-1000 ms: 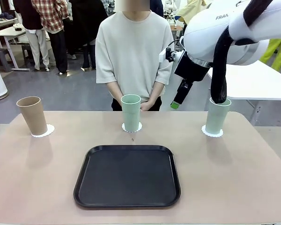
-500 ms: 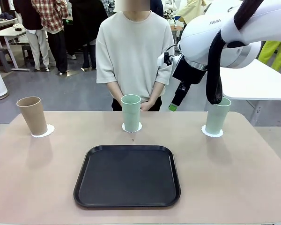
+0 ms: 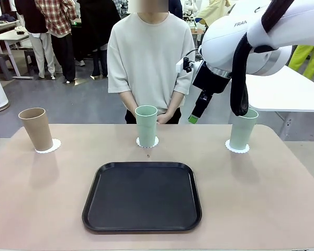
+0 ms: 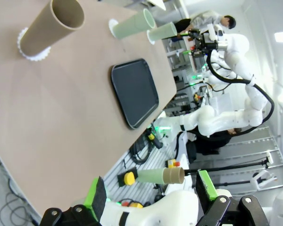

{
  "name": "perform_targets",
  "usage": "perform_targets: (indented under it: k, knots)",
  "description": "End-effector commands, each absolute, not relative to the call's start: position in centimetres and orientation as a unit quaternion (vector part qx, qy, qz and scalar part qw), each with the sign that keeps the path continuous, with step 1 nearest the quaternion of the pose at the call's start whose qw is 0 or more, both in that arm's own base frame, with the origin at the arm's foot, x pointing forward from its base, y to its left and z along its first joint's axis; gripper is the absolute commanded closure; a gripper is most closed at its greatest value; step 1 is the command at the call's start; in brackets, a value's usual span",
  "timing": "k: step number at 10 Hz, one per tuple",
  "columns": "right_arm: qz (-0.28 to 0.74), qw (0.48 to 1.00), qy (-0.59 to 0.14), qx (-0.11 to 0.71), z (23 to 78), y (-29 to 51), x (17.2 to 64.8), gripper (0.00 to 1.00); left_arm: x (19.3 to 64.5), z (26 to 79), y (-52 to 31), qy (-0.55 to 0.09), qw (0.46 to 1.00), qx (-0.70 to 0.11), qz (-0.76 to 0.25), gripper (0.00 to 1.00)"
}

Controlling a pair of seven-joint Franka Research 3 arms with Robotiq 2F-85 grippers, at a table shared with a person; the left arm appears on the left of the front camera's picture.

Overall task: Place coasters on the table and set cups on them.
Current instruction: Take one Reusable plastic cup from the Flat Tray and place it on a coaster set by the human.

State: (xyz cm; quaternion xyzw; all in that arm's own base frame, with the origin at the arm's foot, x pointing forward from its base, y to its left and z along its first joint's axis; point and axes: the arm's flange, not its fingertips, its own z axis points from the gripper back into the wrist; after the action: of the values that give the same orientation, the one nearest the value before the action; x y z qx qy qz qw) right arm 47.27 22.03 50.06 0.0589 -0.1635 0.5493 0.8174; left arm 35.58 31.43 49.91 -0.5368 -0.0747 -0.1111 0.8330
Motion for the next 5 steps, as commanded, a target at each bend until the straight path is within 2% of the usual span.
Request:
perform_targets:
  k: [1,2,3,4,5]
  knots:
    - [0.549,0.817,-0.163,0.059,50.1,22.0,47.3,0.0,35.3,50.1,31.5,-0.076,0.832,-0.539,-0.112,0.0]
    - [0.446,0.87,-0.199,0.07,49.7,20.2,44.7,0.0,35.3,50.1,31.5,-0.076,0.832,-0.539,-0.112,0.0]
    - [0.373,0.901,-0.21,0.077,49.6,18.8,41.9,0.0,35.3,50.1,31.5,-0.076,0.832,-0.539,-0.112,0.0]
    - [0.283,0.939,-0.185,0.064,49.3,17.8,39.8,0.0,35.3,50.1,31.5,-0.076,0.832,-0.539,-0.112,0.0]
    - [0.247,0.952,-0.167,0.068,49.4,16.3,37.9,0.0,35.3,50.1,31.5,-0.076,0.832,-0.539,-0.112,0.0]
